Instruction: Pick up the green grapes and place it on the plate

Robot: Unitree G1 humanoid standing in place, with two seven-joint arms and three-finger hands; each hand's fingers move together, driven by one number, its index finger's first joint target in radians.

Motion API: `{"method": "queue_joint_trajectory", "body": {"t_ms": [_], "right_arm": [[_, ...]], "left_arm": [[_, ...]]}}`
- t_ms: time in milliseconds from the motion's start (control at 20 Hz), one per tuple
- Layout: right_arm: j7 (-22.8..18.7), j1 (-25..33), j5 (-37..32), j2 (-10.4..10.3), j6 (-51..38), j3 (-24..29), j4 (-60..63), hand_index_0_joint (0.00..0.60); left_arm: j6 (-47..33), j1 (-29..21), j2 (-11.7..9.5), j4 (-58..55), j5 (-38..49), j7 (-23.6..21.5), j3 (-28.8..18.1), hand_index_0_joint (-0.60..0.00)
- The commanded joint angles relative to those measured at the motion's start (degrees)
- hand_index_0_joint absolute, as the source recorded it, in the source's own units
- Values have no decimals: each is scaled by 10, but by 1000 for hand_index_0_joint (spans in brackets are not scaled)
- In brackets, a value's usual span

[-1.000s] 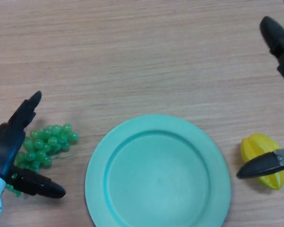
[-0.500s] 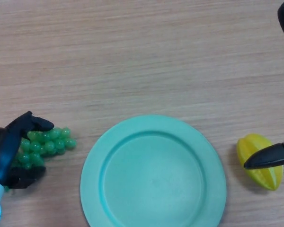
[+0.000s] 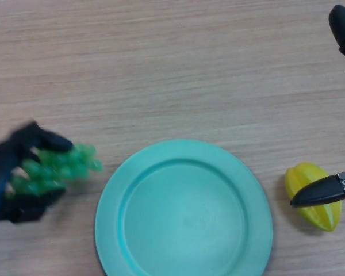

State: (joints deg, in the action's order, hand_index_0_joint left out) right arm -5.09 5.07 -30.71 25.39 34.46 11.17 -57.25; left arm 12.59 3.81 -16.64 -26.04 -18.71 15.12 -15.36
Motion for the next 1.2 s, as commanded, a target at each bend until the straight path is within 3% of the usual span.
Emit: {"method": "queue_joint_trajectory", "body": {"t_ms": [50,300,500,600,650,700,850,900,1050,1200], "right_arm": [[-13,9,-5,18,-60,27,-27,0],[-34,0,-30,43,-72,30,-27,0],[-43,-2,-31,56,-79,27,-27,0],[-39,-5,-26,58,-80,28,-27,0],[-39,-5,-25,58,-80,28,-27,0],[-39,-5,-24,57,-80,27,-27,0],[-35,-6,-10,54,-80,19,-27,0],[-31,-7,-4,50,-78,15,-27,0],[-33,-2,-1,50,-72,9,-27,0],[-38,5,-7,55,-63,4,-27,0]], "left_arm": [[10,1,-3,-100,8,27,-26,-600],[-24,69,33,-239,-69,142,82,-600],[-166,91,29,-222,-83,136,109,-600],[-192,80,43,-213,-56,103,112,-600],[-194,79,43,-212,-55,100,113,-550],[-193,79,43,-208,-58,97,114,-400],[-180,81,38,-190,-91,78,127,-50],[-180,80,36,-183,-99,71,128,0],[-122,68,39,-206,-47,87,105,0],[-35,22,37,-237,72,79,37,0]]}}
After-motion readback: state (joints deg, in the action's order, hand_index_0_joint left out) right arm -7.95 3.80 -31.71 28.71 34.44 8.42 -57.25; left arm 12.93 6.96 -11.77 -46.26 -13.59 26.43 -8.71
